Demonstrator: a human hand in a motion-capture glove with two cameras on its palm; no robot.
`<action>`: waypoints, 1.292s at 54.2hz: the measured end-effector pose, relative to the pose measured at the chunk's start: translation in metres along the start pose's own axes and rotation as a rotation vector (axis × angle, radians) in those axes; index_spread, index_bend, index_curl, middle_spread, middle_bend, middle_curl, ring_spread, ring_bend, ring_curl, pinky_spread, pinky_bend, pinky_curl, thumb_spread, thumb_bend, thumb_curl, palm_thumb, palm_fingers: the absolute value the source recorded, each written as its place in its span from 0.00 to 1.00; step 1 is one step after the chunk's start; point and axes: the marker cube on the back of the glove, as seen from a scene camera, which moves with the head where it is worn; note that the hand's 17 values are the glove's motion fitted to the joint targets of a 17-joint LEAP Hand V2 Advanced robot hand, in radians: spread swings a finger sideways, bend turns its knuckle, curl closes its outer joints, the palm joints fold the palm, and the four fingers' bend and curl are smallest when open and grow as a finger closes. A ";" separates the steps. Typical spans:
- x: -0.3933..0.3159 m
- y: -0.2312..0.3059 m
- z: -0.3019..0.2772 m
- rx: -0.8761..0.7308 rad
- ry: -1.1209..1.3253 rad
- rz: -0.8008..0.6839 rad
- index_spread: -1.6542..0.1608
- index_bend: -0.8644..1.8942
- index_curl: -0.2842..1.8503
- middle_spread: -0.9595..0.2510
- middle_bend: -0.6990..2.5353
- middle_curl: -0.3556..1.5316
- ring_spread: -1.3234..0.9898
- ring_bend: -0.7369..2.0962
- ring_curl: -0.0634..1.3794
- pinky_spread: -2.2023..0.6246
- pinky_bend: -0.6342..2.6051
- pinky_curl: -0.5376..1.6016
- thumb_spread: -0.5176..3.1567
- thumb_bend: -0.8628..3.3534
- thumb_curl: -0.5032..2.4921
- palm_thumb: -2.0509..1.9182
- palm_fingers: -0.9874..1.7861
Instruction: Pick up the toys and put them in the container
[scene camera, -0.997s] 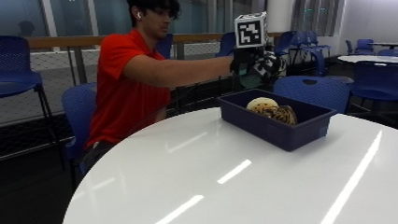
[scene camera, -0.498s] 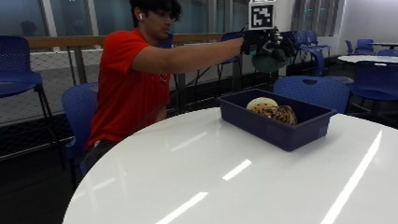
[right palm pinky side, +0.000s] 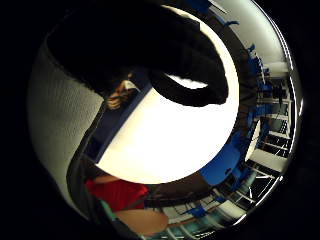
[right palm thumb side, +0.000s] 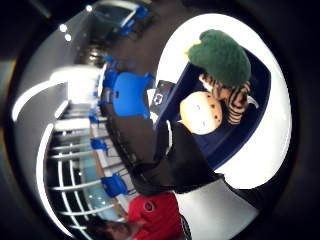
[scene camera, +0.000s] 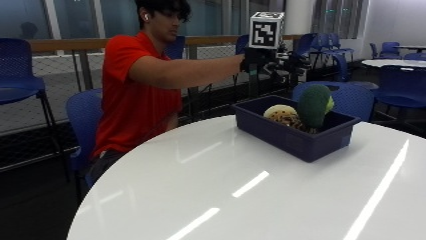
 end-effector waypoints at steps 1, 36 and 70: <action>0.003 0.002 -0.001 0.002 -0.017 0.001 0.71 0.36 0.30 0.70 0.26 0.45 0.55 0.36 0.34 0.81 0.57 0.44 0.47 0.20 0.37 0.53 0.29; 0.152 0.103 0.066 0.022 -0.001 0.282 0.72 0.37 0.28 0.73 0.26 0.36 0.58 0.32 0.30 0.82 0.49 0.40 0.49 0.20 0.30 0.52 0.30; 0.213 0.177 0.103 0.009 0.005 0.339 0.72 0.37 0.28 0.74 0.26 0.32 0.58 0.32 0.25 0.82 0.46 0.39 0.49 0.20 0.29 0.53 0.30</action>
